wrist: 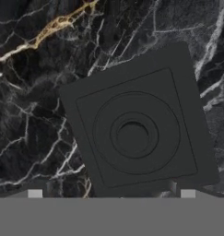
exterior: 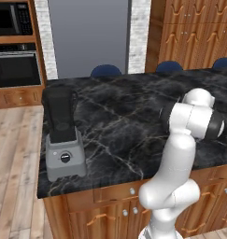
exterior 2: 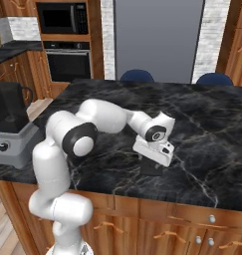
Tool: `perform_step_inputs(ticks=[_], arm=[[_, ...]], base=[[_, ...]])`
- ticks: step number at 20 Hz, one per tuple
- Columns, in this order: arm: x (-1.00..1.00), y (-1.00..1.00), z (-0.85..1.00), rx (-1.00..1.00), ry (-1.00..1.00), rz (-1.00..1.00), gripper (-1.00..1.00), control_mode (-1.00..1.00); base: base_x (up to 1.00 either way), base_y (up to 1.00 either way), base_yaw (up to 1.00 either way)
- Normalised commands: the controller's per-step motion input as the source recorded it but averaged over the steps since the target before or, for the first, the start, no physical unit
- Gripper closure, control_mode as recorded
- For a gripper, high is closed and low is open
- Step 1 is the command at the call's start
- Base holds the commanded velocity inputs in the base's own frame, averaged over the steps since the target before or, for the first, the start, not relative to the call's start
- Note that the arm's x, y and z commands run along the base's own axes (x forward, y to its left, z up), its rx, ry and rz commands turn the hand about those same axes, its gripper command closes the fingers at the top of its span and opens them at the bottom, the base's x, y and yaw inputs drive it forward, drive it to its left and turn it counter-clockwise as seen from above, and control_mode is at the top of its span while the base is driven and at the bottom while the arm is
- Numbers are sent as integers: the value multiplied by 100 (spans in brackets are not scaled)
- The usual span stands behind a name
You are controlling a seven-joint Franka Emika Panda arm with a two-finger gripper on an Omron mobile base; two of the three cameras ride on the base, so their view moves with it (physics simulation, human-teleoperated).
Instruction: Close the lid blender by securely placing the lid on top.
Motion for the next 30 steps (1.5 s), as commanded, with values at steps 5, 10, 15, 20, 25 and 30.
perform_step_inputs(ticks=[5,10,15,20,25,30], arm=[[13,-2,-17,0,0,2,-100,-100],[21,1,-24,0,0,0,-100,-100],[6,3,-34,0,0,0,-100,-100],[10,35,-53,-3,0,0,100,-100],[2,10,-20,0,0,1,100,-100],[-1,1,5,0,-3,0,100,-100]], base=[[0,0,0],[0,0,0],[0,0,0],[0,0,0],[0,0,0],[0,0,0]])
